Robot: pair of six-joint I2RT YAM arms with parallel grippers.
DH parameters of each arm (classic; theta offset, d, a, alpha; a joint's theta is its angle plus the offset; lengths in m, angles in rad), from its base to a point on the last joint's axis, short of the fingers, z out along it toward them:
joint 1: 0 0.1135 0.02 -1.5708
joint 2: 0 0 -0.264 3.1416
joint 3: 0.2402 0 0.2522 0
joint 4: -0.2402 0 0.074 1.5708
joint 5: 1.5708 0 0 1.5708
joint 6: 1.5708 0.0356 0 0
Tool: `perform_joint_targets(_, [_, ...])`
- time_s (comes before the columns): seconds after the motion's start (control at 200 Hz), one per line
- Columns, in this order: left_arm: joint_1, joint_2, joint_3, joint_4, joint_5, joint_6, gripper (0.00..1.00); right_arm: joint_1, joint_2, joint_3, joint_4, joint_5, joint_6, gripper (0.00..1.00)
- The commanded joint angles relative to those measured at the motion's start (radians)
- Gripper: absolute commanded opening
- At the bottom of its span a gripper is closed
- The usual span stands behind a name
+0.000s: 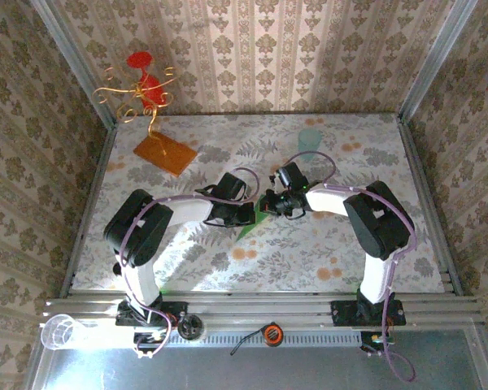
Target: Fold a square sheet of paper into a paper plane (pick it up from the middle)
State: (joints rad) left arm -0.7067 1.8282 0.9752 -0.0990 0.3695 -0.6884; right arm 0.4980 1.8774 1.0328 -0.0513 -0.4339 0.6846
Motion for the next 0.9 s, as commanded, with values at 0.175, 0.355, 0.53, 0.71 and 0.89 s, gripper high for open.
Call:
perform_joint_targets(0.175, [0.000, 0.030, -0.032, -0.062, -0.041, 0.007, 0.00, 0.000, 0.050, -0.031, 0.048, 0.006, 0.014, 0.00])
perform_joint_targets(0.355, [-0.002, 0.034, -0.052, -0.096, -0.038, 0.024, 0.00, -0.042, 0.055, -0.071, 0.078, 0.056, -0.027, 0.00])
perform_joint_targets(0.53, [-0.002, 0.036, -0.090, -0.119, -0.044, 0.038, 0.00, -0.121, 0.050, -0.098, 0.119, 0.052, -0.045, 0.00])
perform_joint_targets(0.71, [-0.001, 0.019, -0.136, -0.082, -0.044, 0.005, 0.00, -0.196, 0.043, -0.092, 0.119, 0.047, -0.046, 0.00])
perform_joint_targets(0.89, [-0.005, 0.013, -0.119, -0.073, -0.026, 0.007, 0.00, -0.233, 0.069, -0.066, 0.074, 0.072, -0.074, 0.00])
